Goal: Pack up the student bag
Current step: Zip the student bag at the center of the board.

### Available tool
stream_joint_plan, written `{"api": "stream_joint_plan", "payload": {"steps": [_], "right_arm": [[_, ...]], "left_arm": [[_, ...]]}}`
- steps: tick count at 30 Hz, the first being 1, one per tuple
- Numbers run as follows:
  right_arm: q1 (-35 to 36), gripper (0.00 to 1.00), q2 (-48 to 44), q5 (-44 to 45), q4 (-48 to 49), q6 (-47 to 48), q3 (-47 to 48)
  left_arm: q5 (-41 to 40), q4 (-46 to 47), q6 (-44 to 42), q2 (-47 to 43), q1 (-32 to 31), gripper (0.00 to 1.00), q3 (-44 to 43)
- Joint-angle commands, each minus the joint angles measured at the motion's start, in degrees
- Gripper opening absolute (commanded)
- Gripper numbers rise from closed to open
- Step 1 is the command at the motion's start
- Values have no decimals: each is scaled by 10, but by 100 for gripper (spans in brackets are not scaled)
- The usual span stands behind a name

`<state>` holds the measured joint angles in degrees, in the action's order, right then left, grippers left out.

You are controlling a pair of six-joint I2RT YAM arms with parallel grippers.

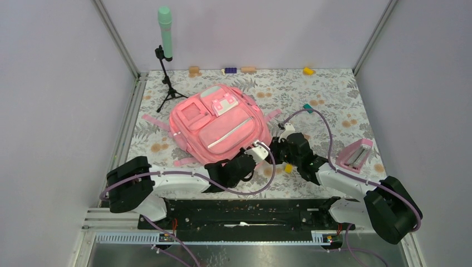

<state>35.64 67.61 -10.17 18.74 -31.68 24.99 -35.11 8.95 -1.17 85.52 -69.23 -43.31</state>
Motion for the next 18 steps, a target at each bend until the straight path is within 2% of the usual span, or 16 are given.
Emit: {"api": "stream_joint_plan", "payload": {"steps": [1, 8, 18], "right_arm": [[-26, 0, 3, 47, 3, 21, 17], [-49, 0, 5, 51, -17, 56, 55], [-83, 0, 48, -3, -23, 65, 96]], "left_arm": [[-46, -18, 10, -52, -4, 0, 23], [-48, -95, 70, -134, -20, 0, 57], [-50, -173, 166, -245, -20, 0, 115]]}}
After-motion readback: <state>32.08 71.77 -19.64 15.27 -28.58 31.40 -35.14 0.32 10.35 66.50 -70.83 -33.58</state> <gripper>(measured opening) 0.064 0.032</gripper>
